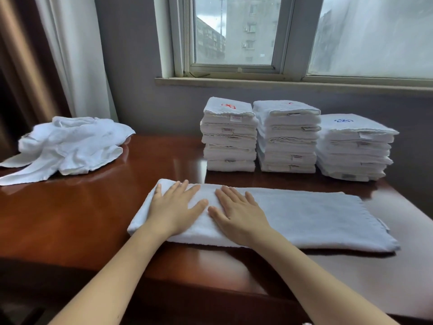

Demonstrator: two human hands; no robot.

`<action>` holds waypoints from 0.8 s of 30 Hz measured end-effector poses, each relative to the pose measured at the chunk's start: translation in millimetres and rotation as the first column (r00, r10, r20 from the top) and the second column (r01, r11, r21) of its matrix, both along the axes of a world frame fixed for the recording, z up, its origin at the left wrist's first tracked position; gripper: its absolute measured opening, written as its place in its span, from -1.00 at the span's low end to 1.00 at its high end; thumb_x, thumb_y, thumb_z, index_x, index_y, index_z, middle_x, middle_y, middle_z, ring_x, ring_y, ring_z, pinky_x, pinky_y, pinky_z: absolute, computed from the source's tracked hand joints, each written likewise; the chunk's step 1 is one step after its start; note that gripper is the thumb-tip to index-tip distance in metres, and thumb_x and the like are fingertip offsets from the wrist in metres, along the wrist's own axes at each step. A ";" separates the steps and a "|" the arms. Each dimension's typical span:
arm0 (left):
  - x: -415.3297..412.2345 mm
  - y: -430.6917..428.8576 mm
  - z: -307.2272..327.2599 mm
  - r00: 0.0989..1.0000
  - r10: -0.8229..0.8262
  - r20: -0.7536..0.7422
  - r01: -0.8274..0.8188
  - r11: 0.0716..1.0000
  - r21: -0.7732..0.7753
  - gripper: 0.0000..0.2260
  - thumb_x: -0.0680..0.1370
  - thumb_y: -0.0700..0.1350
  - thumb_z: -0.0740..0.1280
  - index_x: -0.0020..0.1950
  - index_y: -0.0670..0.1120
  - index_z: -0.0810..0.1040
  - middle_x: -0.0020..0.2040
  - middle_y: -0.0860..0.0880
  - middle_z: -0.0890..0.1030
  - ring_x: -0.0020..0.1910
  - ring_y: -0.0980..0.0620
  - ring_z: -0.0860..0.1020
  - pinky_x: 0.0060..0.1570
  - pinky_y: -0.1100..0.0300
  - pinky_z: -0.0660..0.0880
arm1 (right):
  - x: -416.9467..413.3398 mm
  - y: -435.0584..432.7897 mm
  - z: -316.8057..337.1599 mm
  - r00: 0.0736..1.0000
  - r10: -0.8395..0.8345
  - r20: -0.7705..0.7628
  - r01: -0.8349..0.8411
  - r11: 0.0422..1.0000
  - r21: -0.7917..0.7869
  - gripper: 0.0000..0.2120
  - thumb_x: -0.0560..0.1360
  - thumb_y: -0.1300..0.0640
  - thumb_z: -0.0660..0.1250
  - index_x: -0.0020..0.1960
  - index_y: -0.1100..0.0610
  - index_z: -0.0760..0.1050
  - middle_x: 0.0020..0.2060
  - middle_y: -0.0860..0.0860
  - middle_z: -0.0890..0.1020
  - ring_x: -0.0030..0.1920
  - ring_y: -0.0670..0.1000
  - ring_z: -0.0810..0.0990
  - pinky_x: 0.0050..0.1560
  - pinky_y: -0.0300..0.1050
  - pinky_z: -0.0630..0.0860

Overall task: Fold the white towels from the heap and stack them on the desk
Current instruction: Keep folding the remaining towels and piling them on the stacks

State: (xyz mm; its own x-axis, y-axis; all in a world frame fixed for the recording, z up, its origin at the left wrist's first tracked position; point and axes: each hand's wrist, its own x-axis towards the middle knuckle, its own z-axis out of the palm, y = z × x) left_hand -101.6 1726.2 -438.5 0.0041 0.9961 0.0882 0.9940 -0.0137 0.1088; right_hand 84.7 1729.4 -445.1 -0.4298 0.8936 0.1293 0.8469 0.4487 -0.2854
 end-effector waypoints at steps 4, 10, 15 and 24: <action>-20.5 2.0 1.9 1.000 0.012 -0.001 -0.012 1.000 -0.003 -0.44 0.59 0.32 -0.07 0.58 0.23 0.07 0.62 0.10 0.02 0.58 0.13 -0.04 0.52 -0.12 -0.21 | -22.9 4.4 -0.5 1.000 0.011 -0.023 -0.010 0.999 0.036 -0.40 0.63 -0.22 -0.08 0.58 0.05 0.10 0.57 -0.05 0.12 0.56 -0.07 -0.02 0.51 0.03 -0.14; -17.3 -2.0 9.0 0.980 -0.145 0.137 0.142 0.989 0.029 -0.59 0.67 0.14 0.07 0.53 0.23 0.24 0.58 0.15 0.17 0.56 0.17 0.07 0.53 0.04 -0.09 | -16.5 11.8 8.3 0.996 0.066 -0.067 -0.075 0.987 -0.140 -0.42 0.66 -0.14 -0.06 0.60 0.08 -0.01 0.60 -0.02 0.01 0.58 -0.08 -0.09 0.53 -0.04 -0.22; 19.9 -1.5 15.7 0.962 -0.211 0.175 0.205 0.977 0.053 -0.61 0.66 0.16 0.09 0.49 0.19 0.35 0.55 0.14 0.26 0.52 0.16 0.17 0.48 0.14 0.03 | 42.9 20.2 14.5 0.999 0.036 0.028 -0.033 0.994 -0.108 -0.52 0.67 -0.03 0.01 0.54 0.12 0.18 0.54 0.02 0.21 0.53 -0.01 0.11 0.46 -0.12 0.00; 143.9 15.3 16.3 0.889 -0.430 0.157 0.425 0.903 0.068 -0.55 0.65 0.15 0.12 0.54 0.12 0.28 0.58 0.05 0.20 0.56 0.09 0.12 0.48 0.17 0.03 | 151.3 11.0 7.8 0.956 -0.278 0.090 0.284 0.956 -0.066 -0.48 0.66 -0.10 -0.04 0.59 0.00 0.07 0.59 -0.02 0.06 0.58 -0.04 -0.04 0.53 0.03 -0.13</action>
